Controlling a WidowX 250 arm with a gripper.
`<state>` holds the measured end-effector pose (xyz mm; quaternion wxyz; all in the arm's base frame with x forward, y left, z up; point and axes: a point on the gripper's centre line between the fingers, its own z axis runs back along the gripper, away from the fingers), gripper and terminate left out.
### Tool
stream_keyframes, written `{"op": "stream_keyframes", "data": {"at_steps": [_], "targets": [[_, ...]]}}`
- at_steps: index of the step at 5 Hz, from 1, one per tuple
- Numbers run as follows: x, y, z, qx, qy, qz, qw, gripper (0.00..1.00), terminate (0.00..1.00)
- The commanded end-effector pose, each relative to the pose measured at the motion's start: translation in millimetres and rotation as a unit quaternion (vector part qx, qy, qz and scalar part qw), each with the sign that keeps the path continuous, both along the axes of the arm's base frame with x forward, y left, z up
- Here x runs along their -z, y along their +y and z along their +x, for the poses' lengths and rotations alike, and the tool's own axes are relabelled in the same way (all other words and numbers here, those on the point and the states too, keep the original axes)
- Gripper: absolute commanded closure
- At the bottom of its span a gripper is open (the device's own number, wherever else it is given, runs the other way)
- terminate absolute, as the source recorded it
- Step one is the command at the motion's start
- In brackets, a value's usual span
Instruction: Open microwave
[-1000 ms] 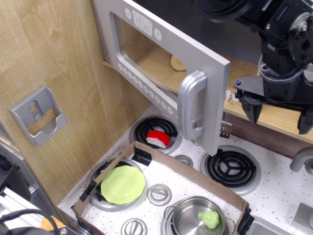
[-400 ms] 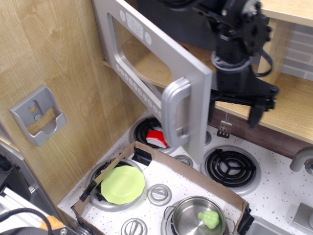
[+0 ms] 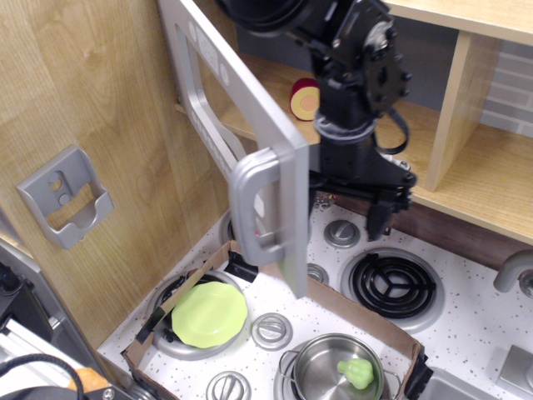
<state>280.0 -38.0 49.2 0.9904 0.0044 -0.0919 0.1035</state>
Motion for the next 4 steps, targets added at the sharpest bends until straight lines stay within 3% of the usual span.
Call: {"op": "stream_keyframes", "data": {"at_steps": [1, 3, 4], "targets": [[-22.0, 1.6, -8.1, 0.041, -0.02, 0.02, 0.9988, 0.0, 0.0], [-22.0, 1.6, -8.1, 0.041, -0.02, 0.02, 0.9988, 0.0, 0.0], [-22.0, 1.6, -8.1, 0.041, -0.02, 0.02, 0.9988, 0.0, 1.0]]}}
